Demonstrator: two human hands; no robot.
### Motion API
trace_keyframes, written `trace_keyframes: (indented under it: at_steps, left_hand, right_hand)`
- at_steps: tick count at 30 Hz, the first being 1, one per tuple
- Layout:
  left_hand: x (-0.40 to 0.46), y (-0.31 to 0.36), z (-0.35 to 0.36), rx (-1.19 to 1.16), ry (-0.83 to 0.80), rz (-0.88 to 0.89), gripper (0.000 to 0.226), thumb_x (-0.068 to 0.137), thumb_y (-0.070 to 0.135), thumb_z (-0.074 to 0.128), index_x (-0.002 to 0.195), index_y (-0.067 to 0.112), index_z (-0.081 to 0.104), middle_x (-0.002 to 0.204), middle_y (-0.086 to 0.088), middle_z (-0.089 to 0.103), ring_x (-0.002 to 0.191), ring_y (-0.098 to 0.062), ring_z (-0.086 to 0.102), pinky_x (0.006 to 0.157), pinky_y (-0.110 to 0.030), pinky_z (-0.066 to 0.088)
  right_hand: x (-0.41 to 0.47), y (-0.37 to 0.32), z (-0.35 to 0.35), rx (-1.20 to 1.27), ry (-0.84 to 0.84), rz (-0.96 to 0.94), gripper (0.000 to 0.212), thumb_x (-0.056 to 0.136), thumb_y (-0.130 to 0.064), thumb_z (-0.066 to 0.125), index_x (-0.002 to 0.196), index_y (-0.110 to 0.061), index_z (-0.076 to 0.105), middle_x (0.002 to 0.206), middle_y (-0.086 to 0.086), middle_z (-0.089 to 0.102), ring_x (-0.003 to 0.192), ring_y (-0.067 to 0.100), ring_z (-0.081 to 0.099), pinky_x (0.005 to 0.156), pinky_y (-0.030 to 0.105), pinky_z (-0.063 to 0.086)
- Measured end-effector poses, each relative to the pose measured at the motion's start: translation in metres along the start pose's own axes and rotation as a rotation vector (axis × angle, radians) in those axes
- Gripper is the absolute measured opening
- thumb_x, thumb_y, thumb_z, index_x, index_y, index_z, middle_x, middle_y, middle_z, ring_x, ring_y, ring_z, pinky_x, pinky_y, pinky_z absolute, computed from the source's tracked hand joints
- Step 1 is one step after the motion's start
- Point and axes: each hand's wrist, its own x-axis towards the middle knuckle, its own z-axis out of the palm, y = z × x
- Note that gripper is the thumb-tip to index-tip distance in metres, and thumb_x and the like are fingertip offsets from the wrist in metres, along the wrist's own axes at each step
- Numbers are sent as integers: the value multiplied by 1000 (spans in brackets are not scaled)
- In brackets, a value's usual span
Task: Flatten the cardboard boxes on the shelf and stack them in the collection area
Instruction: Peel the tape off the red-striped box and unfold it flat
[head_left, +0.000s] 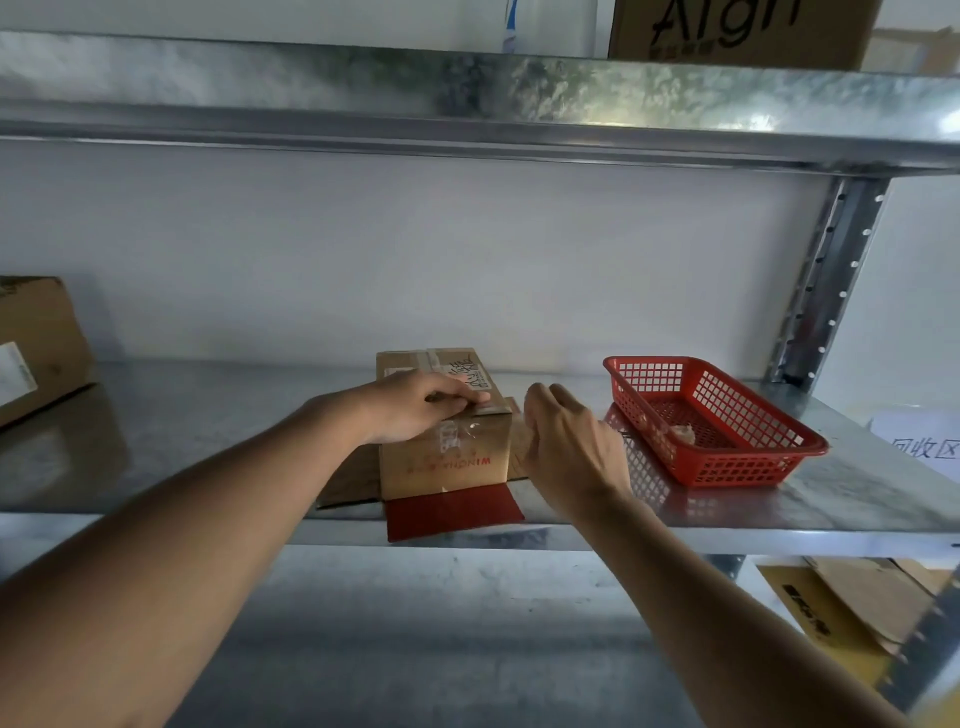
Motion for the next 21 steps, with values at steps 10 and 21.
trace_keyframes:
  at_steps: [10,21]
  left_hand:
    - [-1,1,3,-54,31,0,30,108,39,51,132,49,66,153,15,48,136,-15,45,104,-31,37]
    - [-1,-4,5,-81,38,8,31,108,39,51,133,51,64,158,20,42,148,-12,33,109,-24,20]
  right_hand:
    - [0,12,-9,395,8,267,10,88,-26,76,78,-24,79,71,-13,73,70,4,67,59,20,50]
    - [6,6,16,592,-99,364,16,88,-28,82,76,-20,75,64,-6,74,61,11,74,63,33,65]
